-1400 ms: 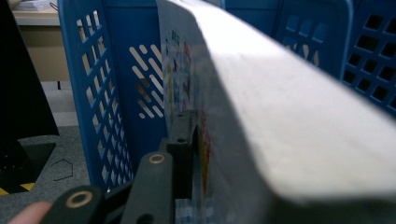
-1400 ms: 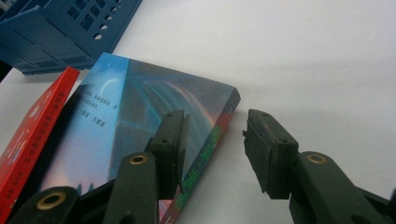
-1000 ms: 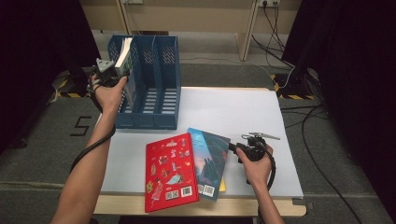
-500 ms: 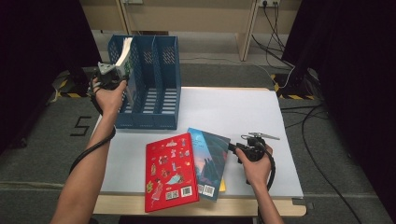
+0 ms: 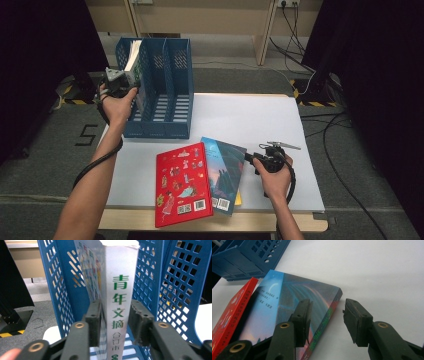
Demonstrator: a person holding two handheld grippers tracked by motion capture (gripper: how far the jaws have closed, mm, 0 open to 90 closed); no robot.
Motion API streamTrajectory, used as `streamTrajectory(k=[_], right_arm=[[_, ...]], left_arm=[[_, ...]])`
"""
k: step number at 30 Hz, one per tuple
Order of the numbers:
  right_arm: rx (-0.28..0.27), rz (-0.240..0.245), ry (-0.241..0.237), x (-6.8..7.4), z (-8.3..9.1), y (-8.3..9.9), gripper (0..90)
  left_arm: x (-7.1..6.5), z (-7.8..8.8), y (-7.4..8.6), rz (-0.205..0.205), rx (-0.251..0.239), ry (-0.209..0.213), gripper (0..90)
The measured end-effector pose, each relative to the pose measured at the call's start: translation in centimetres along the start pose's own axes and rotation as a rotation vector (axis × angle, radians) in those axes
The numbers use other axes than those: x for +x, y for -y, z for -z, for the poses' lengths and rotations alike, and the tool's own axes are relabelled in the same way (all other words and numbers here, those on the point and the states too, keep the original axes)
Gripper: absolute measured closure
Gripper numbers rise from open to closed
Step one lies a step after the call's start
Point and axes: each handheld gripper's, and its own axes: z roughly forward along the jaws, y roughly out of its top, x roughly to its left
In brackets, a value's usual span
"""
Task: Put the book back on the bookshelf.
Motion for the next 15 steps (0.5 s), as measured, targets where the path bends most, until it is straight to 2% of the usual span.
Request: streamTrajectory(k=[7, 10, 11, 15], right_arm=[[-0.003, 0.007, 0.001, 0.2, 0.2, -0.2, 55.5], [0.02, 0.025, 0.006, 0.5, 0.2, -0.4, 51.0], [0.03, 0.037, 0.015, 0.5, 0.2, -0.5, 50.4], [0.007, 0.075, 0.064, 0.9, 0.4, -0.8, 44.2]], left_arm=[[0.0, 0.6, 0.5, 0.009, 0.002, 0.001, 47.1], [0.0, 1.2, 0.9, 0.016, -0.005, 0.005, 45.1], [0.0, 1.4, 1.0, 0.017, -0.006, 0.007, 44.7], [0.2, 2.3, 1.3, 0.025, -0.01, 0.003, 42.6]])
